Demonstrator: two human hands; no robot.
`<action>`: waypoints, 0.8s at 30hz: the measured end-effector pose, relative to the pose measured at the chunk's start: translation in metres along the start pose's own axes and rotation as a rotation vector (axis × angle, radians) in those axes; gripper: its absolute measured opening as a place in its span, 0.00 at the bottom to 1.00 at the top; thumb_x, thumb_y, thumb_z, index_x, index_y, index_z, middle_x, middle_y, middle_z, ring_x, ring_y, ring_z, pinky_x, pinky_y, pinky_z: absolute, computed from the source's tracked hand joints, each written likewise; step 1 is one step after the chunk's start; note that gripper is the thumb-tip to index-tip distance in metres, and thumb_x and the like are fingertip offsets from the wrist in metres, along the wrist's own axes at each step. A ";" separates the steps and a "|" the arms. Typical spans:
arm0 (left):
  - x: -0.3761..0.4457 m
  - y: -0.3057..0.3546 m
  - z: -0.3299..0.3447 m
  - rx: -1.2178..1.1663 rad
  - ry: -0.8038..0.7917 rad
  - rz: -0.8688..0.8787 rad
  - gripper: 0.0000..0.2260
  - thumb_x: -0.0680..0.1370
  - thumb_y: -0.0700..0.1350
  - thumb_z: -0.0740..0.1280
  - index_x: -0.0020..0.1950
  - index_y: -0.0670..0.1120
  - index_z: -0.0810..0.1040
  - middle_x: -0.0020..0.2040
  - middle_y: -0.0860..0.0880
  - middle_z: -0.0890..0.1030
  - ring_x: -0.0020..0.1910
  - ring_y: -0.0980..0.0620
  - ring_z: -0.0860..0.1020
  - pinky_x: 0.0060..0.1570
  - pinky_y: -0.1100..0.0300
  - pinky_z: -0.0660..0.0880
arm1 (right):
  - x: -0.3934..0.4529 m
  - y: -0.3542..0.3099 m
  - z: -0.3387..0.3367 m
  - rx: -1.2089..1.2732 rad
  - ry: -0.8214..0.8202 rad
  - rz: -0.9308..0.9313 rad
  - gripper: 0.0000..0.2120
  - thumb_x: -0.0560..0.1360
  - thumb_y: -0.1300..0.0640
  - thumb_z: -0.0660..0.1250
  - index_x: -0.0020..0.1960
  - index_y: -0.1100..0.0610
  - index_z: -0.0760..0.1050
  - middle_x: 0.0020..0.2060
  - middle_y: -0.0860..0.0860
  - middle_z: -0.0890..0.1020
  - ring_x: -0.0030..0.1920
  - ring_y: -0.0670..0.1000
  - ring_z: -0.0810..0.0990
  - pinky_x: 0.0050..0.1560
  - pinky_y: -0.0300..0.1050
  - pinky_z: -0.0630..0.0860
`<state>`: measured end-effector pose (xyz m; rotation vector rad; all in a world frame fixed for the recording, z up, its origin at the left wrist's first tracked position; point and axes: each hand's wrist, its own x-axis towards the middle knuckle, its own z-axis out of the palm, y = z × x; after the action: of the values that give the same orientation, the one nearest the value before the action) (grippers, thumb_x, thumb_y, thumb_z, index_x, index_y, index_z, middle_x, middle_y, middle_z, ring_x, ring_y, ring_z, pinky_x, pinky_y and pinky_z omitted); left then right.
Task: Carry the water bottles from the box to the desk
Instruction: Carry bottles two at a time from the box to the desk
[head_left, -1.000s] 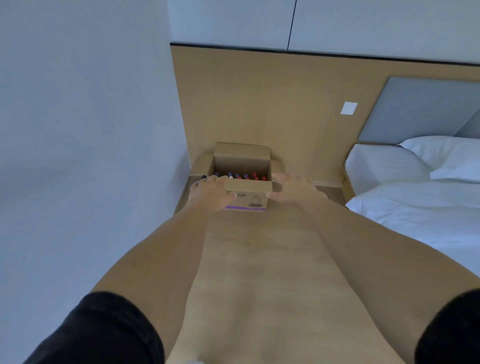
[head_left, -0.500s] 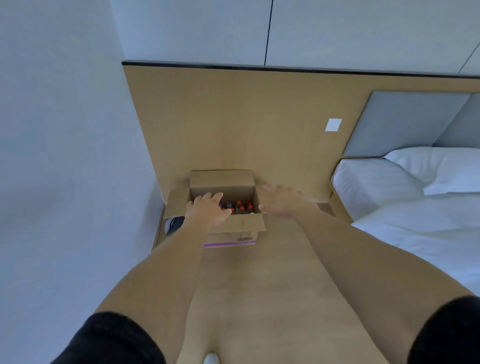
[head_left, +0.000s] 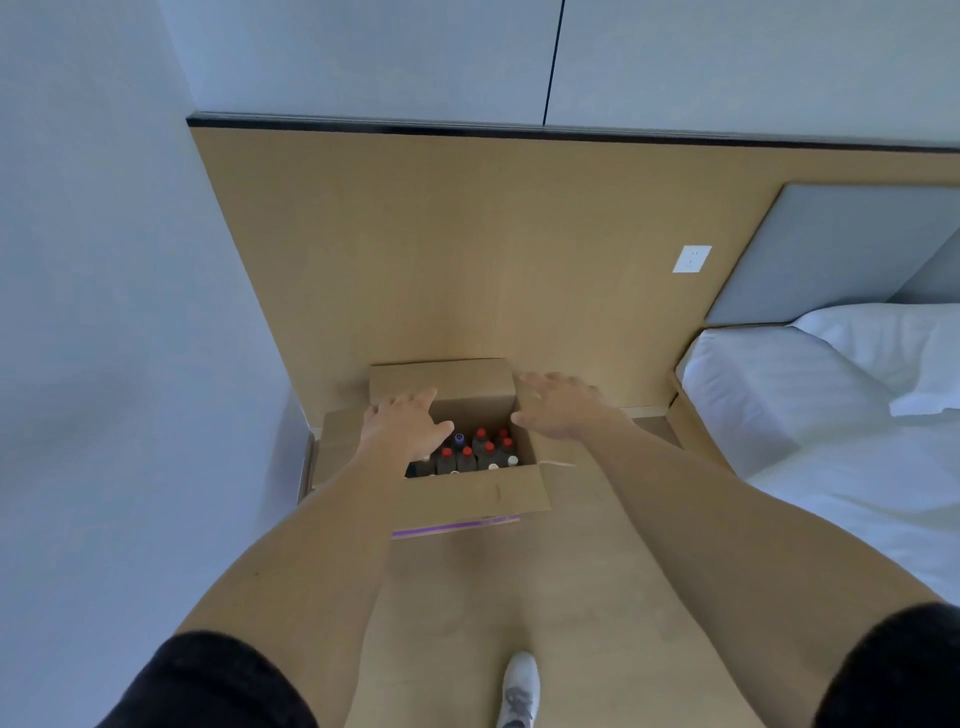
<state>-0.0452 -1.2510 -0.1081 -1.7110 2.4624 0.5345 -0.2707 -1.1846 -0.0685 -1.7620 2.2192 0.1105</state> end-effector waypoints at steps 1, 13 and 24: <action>0.011 -0.001 -0.001 0.003 -0.004 -0.005 0.30 0.81 0.61 0.58 0.81 0.54 0.57 0.79 0.46 0.64 0.76 0.42 0.64 0.72 0.44 0.61 | 0.012 0.001 0.000 0.004 -0.005 0.001 0.34 0.75 0.35 0.61 0.78 0.42 0.56 0.75 0.52 0.68 0.73 0.58 0.66 0.69 0.57 0.64; 0.193 -0.009 0.001 0.016 -0.052 -0.092 0.31 0.80 0.60 0.57 0.82 0.53 0.56 0.79 0.44 0.63 0.77 0.41 0.62 0.73 0.43 0.60 | 0.219 0.020 0.002 0.074 -0.089 -0.095 0.37 0.74 0.33 0.60 0.79 0.43 0.56 0.78 0.52 0.63 0.75 0.59 0.63 0.72 0.61 0.63; 0.303 -0.001 0.026 0.043 -0.186 -0.145 0.31 0.82 0.61 0.57 0.82 0.50 0.55 0.78 0.43 0.64 0.75 0.39 0.64 0.72 0.42 0.64 | 0.359 0.052 0.040 0.078 -0.284 -0.131 0.36 0.76 0.34 0.62 0.80 0.42 0.55 0.78 0.54 0.62 0.76 0.58 0.63 0.72 0.58 0.62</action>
<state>-0.1581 -1.5125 -0.2157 -1.7214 2.1888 0.5902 -0.3845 -1.4989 -0.2149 -1.7241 1.8802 0.2265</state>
